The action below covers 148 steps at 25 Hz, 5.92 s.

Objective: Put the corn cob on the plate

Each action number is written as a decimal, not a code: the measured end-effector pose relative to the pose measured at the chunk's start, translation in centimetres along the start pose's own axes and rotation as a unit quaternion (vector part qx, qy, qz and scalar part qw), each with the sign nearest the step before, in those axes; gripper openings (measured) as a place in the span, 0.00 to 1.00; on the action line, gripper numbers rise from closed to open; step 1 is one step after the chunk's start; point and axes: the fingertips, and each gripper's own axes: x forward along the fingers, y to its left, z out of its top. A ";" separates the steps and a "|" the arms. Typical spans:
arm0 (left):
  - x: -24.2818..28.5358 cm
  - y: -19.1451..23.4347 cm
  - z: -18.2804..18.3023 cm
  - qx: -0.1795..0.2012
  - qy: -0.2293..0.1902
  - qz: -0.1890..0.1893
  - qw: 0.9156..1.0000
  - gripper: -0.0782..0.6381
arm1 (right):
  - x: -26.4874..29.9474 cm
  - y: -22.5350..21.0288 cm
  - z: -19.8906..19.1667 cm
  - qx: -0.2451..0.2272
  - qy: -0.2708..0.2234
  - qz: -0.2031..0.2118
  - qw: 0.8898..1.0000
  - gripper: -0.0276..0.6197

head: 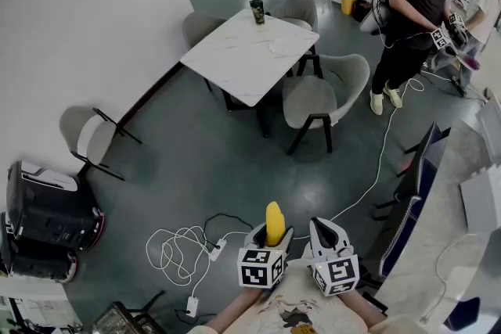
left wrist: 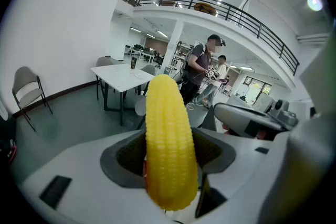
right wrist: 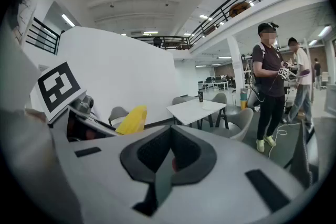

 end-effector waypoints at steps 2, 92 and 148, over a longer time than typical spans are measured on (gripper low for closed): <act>0.0 -0.5 -0.1 0.001 0.000 0.002 1.000 0.47 | -0.2 -0.2 -0.2 0.004 0.002 0.005 1.000 0.05; 52.4 19.8 48.6 -0.013 0.045 -0.072 0.996 0.47 | 60.3 -37.6 18.9 0.064 -0.011 -0.010 0.998 0.05; 70.5 31.2 53.6 -0.046 0.122 -0.012 0.991 0.47 | 79.8 -44.8 14.3 0.012 0.092 0.016 0.996 0.05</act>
